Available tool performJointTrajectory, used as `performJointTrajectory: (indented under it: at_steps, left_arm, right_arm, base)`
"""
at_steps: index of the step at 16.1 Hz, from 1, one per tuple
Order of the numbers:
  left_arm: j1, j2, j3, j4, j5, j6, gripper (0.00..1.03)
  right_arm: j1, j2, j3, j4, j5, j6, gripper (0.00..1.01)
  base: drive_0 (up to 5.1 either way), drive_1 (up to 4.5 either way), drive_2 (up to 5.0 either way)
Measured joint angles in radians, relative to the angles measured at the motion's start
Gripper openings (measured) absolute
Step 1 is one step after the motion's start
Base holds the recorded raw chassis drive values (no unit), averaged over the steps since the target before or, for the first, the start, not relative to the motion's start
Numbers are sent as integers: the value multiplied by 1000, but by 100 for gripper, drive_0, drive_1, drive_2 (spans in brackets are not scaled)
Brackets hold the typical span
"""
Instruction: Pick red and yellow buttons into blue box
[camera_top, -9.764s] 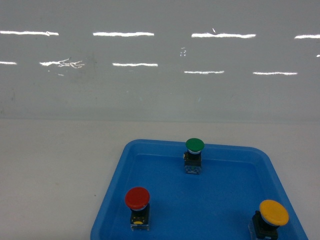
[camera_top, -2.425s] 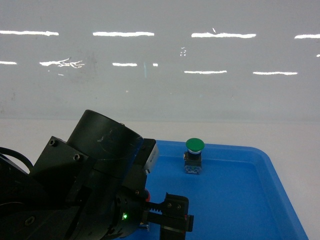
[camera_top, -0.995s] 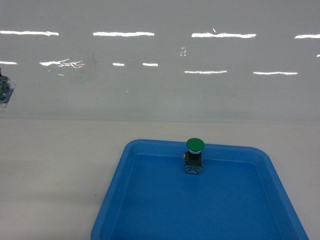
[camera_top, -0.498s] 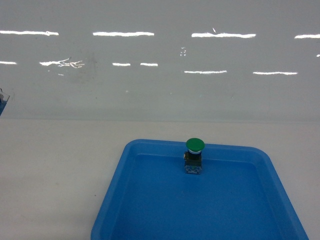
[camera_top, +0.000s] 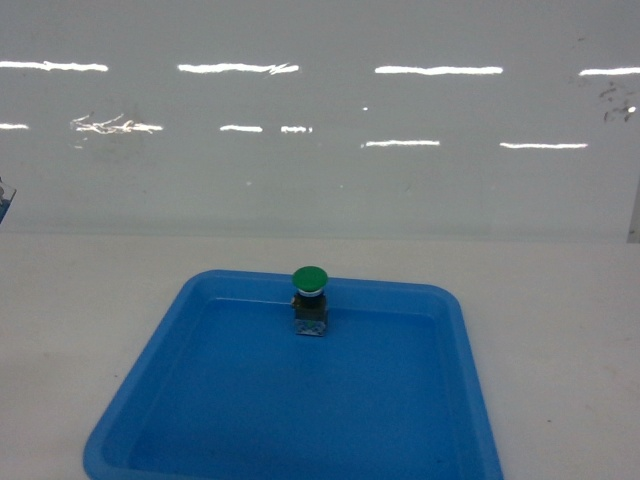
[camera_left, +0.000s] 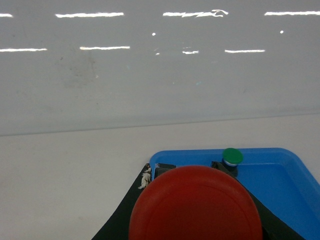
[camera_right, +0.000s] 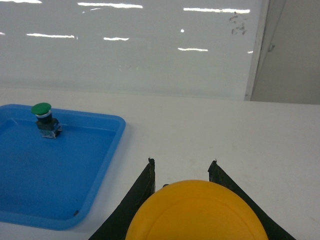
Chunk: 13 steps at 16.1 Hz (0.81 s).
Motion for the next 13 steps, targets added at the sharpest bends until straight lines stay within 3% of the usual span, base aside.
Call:
performJointTrajectory:
  at_steps: [6,13]
  left_arm:
    - [0,1,0,0,1,0,29]
    - [0,0,0,0,1,0,29]
  right_arm:
    - [0,0,0,1,0,0,28]
    - [0,0,0,0,0,0,28]
  base:
    - [488,-308,-162]
    - [391,-442,57]
